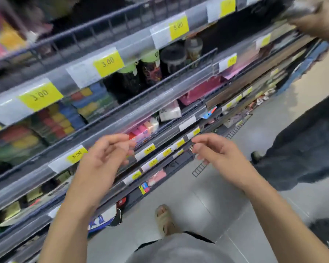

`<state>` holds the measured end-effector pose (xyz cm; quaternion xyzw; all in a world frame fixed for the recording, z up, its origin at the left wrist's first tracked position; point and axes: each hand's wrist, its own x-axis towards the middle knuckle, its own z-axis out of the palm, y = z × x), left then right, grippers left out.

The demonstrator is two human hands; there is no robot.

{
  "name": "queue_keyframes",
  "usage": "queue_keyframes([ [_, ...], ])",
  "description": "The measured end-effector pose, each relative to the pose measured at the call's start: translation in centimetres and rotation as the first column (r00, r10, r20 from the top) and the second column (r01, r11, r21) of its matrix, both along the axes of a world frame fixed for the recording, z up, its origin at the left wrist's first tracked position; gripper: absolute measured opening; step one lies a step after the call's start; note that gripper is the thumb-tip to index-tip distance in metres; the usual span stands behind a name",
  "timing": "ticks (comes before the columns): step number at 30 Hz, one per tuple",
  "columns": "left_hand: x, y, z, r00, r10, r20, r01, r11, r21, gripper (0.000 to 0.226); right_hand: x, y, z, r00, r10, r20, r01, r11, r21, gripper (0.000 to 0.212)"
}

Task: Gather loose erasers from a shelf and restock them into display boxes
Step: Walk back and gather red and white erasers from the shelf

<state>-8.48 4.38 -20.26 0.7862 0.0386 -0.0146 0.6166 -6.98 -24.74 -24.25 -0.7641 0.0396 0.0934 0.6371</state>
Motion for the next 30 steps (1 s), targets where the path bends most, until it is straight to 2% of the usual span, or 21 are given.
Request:
queue_keyframes([
  [3, 2.7, 0.6, 5.1, 0.966, 0.046, 0.254, -0.052, 0.998, 0.018, 0.021, 4.2, 1.8, 4.9, 0.983, 0.073, 0.169, -0.067, 0.997, -0.036, 0.013],
  [8, 7.4, 0.8, 11.8, 0.803, 0.052, 0.594, -0.161, 0.978, 0.133, 0.023, 9.6, 4.4, 13.3, 0.882, 0.153, 0.445, -0.113, 0.987, -0.116, 0.017],
  [10, 9.4, 0.7, 13.4, 0.756, 0.014, 0.655, -0.216, 0.949, 0.229, 0.017, 11.6, 5.1, 16.0, 0.835, 0.170, 0.524, -0.106, 0.983, -0.151, 0.018],
  [12, 11.4, 0.3, 14.5, 0.737, -0.031, 0.675, -0.275, 0.899, 0.341, 0.022, 13.8, 5.7, 18.2, 0.785, 0.181, 0.593, -0.058, 0.974, -0.221, 0.019],
  [15, 13.5, -0.5, 15.1, 0.782, -0.116, 0.612, -0.316, 0.774, 0.549, 0.032, 17.6, 6.2, 20.6, 0.709, 0.250, 0.660, 0.028, 0.924, -0.380, 0.021],
  [17, 14.1, -0.8, 15.2, 0.829, -0.135, 0.542, -0.320, 0.681, 0.659, 0.035, 20.5, 6.1, 22.0, 0.674, 0.378, 0.635, 0.100, 0.805, -0.585, 0.030],
  [20, 14.5, -1.0, 14.9, 0.854, -0.141, 0.501, -0.368, 0.517, 0.773, 0.032, 24.6, 5.8, 23.7, 0.665, 0.584, 0.466, 0.133, 0.521, -0.843, 0.046],
  [23, 14.6, -1.5, 14.7, 0.848, -0.142, 0.511, -0.412, 0.433, 0.802, 0.028, 27.5, 5.7, 24.9, 0.687, 0.665, 0.293, 0.091, 0.321, -0.943, 0.060],
  [25, 14.6, -1.7, 14.7, 0.842, -0.126, 0.524, -0.436, 0.410, 0.801, 0.025, 29.0, 5.9, 25.4, 0.712, 0.682, 0.171, 0.045, 0.198, -0.979, 0.072],
  [27, 14.6, -2.0, 14.7, 0.839, -0.102, 0.535, -0.456, 0.406, 0.792, 0.022, 30.1, 6.0, 25.6, 0.715, 0.693, 0.095, -0.005, 0.141, -0.990, 0.082],
  [30, 14.6, -2.4, 14.8, 0.839, -0.061, 0.540, -0.475, 0.400, 0.784, 0.021, 31.6, 5.7, 25.6, 0.708, 0.705, 0.047, -0.044, 0.111, -0.993, 0.087],
])
